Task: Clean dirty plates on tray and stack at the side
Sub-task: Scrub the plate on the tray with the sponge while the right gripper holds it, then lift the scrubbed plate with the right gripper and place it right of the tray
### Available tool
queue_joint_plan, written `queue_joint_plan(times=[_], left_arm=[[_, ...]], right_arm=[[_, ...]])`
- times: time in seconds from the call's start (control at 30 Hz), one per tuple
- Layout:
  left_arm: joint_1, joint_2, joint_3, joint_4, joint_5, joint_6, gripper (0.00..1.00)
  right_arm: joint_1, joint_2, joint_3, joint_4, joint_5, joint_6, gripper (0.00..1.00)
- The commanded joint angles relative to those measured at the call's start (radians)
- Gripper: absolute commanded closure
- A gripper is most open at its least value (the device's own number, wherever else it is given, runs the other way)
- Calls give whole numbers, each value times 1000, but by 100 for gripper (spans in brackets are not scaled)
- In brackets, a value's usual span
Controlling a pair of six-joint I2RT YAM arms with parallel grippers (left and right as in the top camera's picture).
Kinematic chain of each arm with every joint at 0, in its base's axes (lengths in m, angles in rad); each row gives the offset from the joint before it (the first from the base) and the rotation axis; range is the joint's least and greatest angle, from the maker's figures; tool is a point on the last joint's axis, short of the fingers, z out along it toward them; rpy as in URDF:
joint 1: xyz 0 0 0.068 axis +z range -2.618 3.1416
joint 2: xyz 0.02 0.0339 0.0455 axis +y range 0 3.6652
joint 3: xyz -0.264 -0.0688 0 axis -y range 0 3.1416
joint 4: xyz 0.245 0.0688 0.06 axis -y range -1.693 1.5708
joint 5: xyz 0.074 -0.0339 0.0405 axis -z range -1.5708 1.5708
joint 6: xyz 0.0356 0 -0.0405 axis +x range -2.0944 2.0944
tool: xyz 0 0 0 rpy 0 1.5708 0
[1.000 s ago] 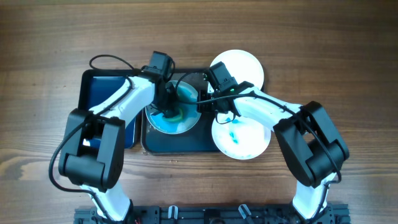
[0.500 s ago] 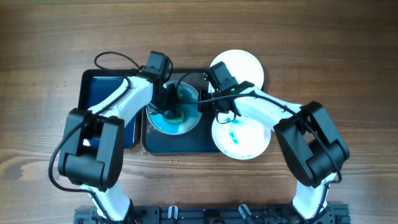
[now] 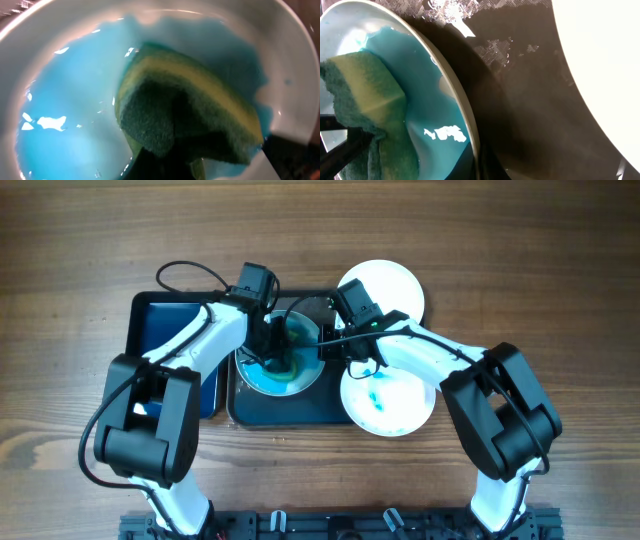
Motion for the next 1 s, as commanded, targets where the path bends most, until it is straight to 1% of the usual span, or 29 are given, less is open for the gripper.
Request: queue_joint_plan(times=[0.0,0.07,0.1,0.17,0.3,0.33,0.4,0.43,0.53,0.6,0.63,0.7,0.77,0.83,0.9,0.97], left_arm=[[3,43,-40,30,44,-21,96],[24,41,-18,34,-107,-147,96],[37,38,6,21,-135,-156,96],[68,21,82,-51,-163,-155,96],[119,-37,289,-259,-207,-139,96],[139,-67,362,-329,-209,-116,96],[171,-116,432,-402,-209,-113,96],[189,-147,436,-409,-209,-99,96],[248,-183,436,-435,-214,-56,96],[298,-180,434,-458,-214,-10,96],[317,-180,433,-459,-217,-8,96],[353,-180,433,-458,-217,-8,96],[362,-180,433,-464,-217,-8,96],[362,-180,433,-473,-217,-8,96],[362,-180,433,-473,-217,-8,96],[362,-180,433,-473,-217,-8,96]], right_arm=[[-6,19,10,2,-1,3,96],[-6,19,10,-1,-1,3,96],[-6,19,10,-3,-1,2,96],[-6,19,10,-6,-1,2,96],[-6,19,10,-9,-5,0,96],[-6,18,10,-16,-9,0,96],[-6,-2,13,-22,-8,-24,96],[-6,-31,19,-35,18,-31,96],[32,-164,48,-111,228,-108,96],[114,-284,68,-181,516,-163,96],[158,-322,69,-191,646,-196,96],[260,-357,69,-192,922,-296,96],[354,-357,69,-190,1165,-384,96],[448,-357,69,-145,1412,-505,96],[506,-357,69,-63,1564,-639,96],[556,-357,69,64,1678,-821,96]])
